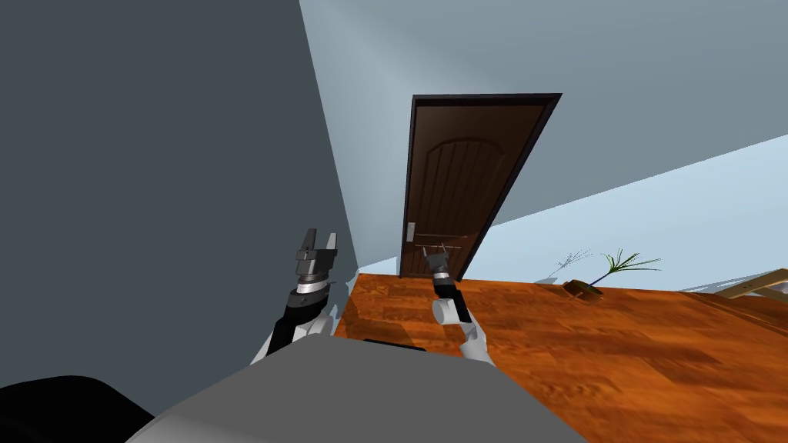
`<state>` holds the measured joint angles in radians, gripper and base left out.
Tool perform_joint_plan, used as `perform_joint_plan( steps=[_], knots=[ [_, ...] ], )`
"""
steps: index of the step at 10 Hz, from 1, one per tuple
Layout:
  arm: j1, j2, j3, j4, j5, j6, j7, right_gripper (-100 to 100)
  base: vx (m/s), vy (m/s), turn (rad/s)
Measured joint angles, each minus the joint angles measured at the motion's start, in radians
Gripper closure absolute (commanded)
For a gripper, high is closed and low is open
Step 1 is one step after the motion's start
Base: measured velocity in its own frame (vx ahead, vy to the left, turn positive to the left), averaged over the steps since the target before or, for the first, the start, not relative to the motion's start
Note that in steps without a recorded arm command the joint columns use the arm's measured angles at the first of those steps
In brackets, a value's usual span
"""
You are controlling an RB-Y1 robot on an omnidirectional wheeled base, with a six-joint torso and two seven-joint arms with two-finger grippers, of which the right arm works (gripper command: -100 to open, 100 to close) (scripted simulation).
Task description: Pull the door open
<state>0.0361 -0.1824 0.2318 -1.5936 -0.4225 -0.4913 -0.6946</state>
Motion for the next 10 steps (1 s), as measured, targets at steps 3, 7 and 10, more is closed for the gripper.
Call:
perform_joint_plan(
  steps=[3,7,10],
  knots=[
    [-0.036,-0.011,0.023,0.068,-0.044,0.008,-0.061,-100,0.101,0.039,-0.03],
    [-0.087,-0.031,0.051,0.159,-0.103,0.021,-0.145,-100,0.09,0.038,-0.027],
    [-0.125,-0.042,0.072,0.231,-0.144,0.024,-0.204,-100,0.09,0.037,-0.026]
  ],
)
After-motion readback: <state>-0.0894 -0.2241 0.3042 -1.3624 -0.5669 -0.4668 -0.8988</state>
